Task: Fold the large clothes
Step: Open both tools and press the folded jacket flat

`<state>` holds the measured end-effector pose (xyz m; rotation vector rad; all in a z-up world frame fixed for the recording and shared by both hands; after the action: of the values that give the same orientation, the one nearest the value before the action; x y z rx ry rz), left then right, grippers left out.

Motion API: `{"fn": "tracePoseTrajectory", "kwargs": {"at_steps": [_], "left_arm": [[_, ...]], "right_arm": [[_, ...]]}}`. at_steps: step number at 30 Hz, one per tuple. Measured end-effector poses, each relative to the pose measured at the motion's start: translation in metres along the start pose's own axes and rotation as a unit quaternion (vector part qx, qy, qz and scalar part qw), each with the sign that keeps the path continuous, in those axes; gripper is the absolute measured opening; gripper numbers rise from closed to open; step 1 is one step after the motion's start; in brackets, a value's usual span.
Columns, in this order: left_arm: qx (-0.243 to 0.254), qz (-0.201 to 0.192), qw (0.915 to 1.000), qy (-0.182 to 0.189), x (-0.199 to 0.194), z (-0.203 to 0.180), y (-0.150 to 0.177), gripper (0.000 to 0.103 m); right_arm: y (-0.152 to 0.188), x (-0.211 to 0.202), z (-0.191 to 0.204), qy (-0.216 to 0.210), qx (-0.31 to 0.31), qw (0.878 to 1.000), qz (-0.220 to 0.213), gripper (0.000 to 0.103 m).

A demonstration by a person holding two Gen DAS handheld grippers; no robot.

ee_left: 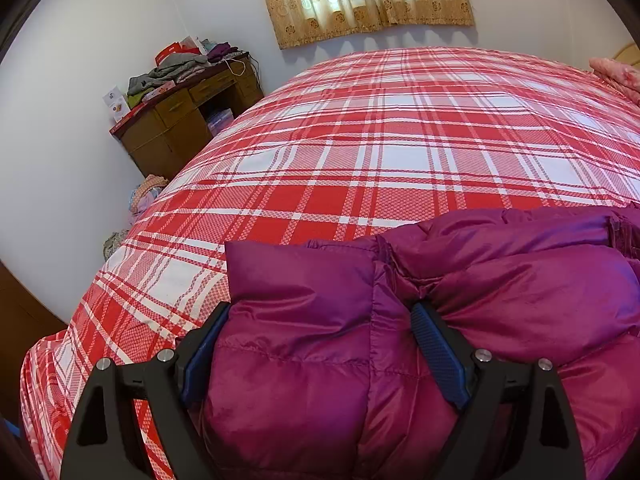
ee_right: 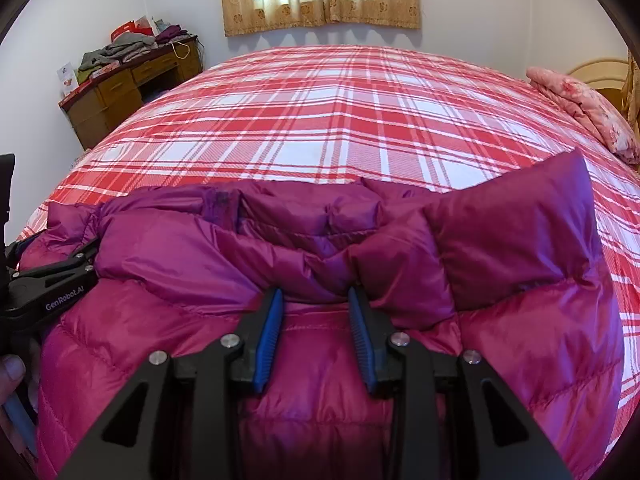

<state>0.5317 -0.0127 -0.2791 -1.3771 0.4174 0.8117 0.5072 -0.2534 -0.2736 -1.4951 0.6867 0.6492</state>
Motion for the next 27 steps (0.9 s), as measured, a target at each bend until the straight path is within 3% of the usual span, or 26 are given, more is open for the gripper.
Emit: {"fn": "tracePoseTrajectory", "kwargs": {"at_steps": [22, 24, 27], "left_arm": [[0.012, 0.002, 0.9999, -0.012, -0.001, -0.001, -0.001, 0.090], [0.018, 0.005, 0.9993, -0.033, -0.010, 0.005, -0.005, 0.090], [-0.001, -0.017, 0.9998, -0.002, -0.044, 0.010, -0.014, 0.090]], "right_arm": [[0.001, 0.001, 0.001, 0.000, -0.011, 1.000, 0.007, 0.037], [-0.001, 0.001, 0.003, 0.011, -0.022, 1.000, 0.015, 0.037], [-0.008, -0.010, 0.007, 0.022, -0.028, 0.999, 0.025, 0.040]]}}
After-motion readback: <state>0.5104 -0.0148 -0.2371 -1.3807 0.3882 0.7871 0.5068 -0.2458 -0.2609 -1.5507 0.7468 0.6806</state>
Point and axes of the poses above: each gripper's, at about its wrist camera, not at the fingertips, and x roughly the way its jaws point, z to its left, y to its underside, the point moved 7 cm from there along x, roughly the way its jaws point, and after that the axes turned 7 degrees about -x, right-handed, at the moved point
